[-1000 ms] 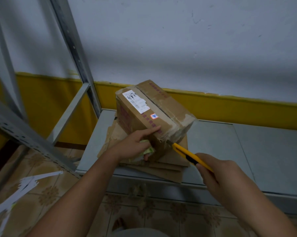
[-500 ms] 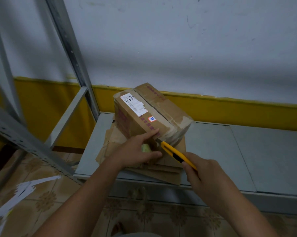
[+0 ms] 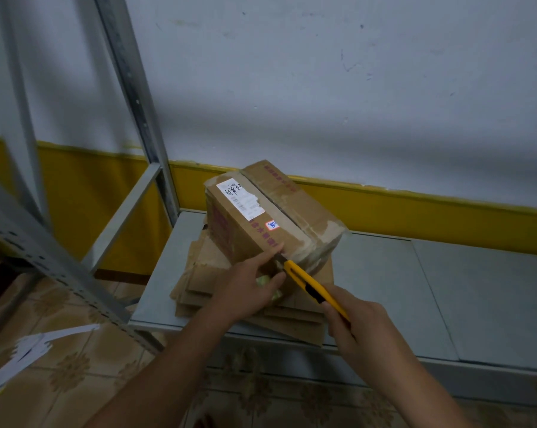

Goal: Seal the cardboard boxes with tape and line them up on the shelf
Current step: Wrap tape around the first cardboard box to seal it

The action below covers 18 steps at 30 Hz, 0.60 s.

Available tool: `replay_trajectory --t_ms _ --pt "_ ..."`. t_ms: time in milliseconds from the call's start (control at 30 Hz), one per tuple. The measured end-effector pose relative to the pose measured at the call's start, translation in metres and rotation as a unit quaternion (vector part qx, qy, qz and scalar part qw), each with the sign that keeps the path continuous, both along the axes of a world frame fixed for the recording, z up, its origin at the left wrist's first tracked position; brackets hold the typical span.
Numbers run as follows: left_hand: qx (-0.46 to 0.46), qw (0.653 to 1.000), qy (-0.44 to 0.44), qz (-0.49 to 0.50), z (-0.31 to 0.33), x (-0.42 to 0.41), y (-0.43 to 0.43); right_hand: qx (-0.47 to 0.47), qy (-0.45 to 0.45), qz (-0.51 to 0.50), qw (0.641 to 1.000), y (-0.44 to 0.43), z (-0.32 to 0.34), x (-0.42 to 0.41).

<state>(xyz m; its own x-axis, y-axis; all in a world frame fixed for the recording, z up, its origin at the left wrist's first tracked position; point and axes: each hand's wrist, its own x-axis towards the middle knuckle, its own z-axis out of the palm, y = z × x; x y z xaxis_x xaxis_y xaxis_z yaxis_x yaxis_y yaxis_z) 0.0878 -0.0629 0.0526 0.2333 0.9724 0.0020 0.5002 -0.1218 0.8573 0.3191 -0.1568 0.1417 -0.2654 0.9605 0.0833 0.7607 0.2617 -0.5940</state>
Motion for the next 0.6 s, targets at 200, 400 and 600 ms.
replay_trajectory --t_ms 200,400,600 --pt "-0.009 1.0 0.016 -0.023 -0.001 0.001 0.002 0.014 -0.015 0.017 1.0 -0.004 -0.008 0.009" --pt "-0.036 0.998 0.02 -0.036 0.002 0.005 0.005 0.023 0.041 0.029 0.998 -0.013 -0.015 0.0" --pt "-0.011 0.999 0.009 -0.039 -0.002 0.001 0.005 0.091 0.096 -0.116 0.984 0.066 0.0 0.016"
